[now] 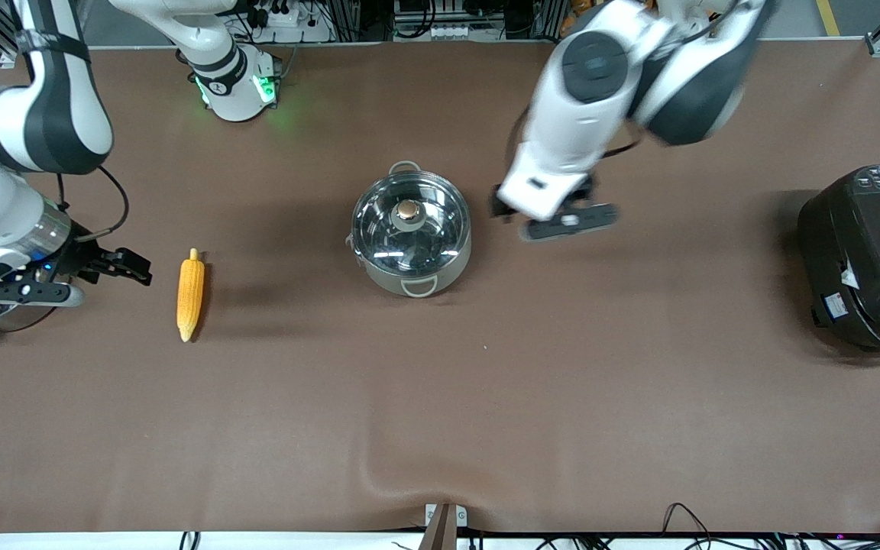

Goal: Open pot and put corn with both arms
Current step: 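Reach the left gripper to the lid knob while the right gripper reaches the corn, then grasp the lid knob with the left gripper while the right gripper grasps corn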

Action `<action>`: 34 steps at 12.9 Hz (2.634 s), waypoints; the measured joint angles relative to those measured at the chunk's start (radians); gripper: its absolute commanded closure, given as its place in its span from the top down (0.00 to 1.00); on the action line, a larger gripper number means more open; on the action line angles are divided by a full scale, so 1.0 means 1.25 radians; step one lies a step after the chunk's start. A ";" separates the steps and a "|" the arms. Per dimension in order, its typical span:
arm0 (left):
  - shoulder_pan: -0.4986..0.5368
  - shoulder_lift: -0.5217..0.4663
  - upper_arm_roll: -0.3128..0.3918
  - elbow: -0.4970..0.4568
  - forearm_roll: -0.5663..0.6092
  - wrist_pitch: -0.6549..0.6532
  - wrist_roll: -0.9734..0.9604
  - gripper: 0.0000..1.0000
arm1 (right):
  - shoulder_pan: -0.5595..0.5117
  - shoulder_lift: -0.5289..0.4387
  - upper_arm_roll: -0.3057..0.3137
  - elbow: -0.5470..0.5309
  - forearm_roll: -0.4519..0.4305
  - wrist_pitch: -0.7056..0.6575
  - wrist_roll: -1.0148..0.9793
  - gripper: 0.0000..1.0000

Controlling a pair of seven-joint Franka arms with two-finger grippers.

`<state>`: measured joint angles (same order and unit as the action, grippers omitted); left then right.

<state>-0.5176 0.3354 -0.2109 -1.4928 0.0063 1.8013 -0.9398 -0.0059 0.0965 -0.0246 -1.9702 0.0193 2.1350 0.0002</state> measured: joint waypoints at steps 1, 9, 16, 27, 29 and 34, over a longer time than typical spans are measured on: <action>-0.037 0.043 0.002 0.026 0.000 0.030 -0.049 1.00 | -0.010 0.006 0.000 -0.026 0.000 0.045 -0.023 1.00; -0.193 0.212 0.018 0.122 0.000 0.115 -0.233 1.00 | -0.031 0.131 -0.001 -0.158 0.000 0.327 -0.060 1.00; -0.257 0.251 0.072 0.130 0.000 0.122 -0.255 0.93 | -0.058 0.244 0.000 -0.182 0.000 0.461 -0.128 1.00; -0.280 0.263 0.073 0.136 0.000 0.127 -0.307 0.02 | -0.088 0.258 0.057 -0.202 0.008 0.458 -0.128 0.43; -0.280 0.263 0.074 0.136 0.000 0.127 -0.307 0.00 | -0.088 0.260 0.058 -0.207 0.008 0.456 -0.128 0.16; -0.277 0.243 0.082 0.150 0.006 0.106 -0.308 0.00 | -0.089 0.256 0.067 -0.206 0.009 0.449 -0.128 0.10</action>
<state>-0.8634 0.6388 -0.1086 -1.3058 0.0136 1.9342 -1.3244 -0.1171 0.4160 0.0598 -2.2282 0.0301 2.6965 -0.1603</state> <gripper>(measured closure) 0.498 0.652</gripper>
